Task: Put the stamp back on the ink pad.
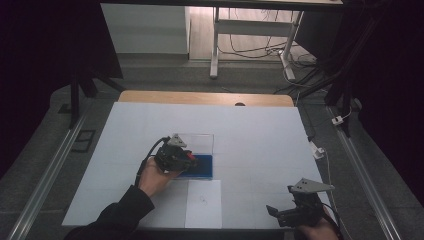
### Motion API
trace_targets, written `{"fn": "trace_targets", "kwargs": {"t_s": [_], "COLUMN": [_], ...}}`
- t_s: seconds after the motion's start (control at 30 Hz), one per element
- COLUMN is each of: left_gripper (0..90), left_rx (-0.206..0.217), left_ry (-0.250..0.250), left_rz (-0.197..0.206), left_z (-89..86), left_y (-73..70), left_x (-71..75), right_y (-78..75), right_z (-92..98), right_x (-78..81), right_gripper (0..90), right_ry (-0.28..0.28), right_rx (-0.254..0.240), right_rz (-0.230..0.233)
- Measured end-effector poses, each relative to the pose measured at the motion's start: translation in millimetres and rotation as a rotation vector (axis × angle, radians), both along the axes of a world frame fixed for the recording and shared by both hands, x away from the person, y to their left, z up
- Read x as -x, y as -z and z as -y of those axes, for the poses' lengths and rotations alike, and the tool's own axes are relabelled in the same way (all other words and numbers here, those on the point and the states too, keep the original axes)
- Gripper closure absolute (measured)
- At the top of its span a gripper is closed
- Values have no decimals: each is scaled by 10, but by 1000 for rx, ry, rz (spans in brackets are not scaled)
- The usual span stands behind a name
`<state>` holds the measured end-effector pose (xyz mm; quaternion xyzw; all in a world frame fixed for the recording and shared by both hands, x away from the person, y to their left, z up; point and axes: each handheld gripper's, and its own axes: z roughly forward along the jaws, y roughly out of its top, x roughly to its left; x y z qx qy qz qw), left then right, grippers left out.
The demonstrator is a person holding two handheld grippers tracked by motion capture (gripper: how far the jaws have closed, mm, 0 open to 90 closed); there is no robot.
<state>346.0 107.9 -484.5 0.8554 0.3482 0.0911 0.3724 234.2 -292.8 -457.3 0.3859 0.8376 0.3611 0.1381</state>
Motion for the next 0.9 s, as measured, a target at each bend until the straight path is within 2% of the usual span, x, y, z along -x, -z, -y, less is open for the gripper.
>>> {"fn": "trace_targets", "kwargs": {"t_s": [0.57,0.73,0.9], "left_gripper": [578,579,578], "left_rx": [-58,-85,-67], "left_ry": [0,5,-2], "left_rz": [11,31,19], "left_z": [86,116,103], "left_y": [192,203,210], "left_x": [-49,-30,-38], "right_y": [1,1,1], "right_z": [1,0,2], "right_x": [4,5,6], "right_gripper": [0,0,0], "right_ry": [0,-2,-2], "right_rx": [-4,-4,-3], "right_rz": [1,2,4]}}
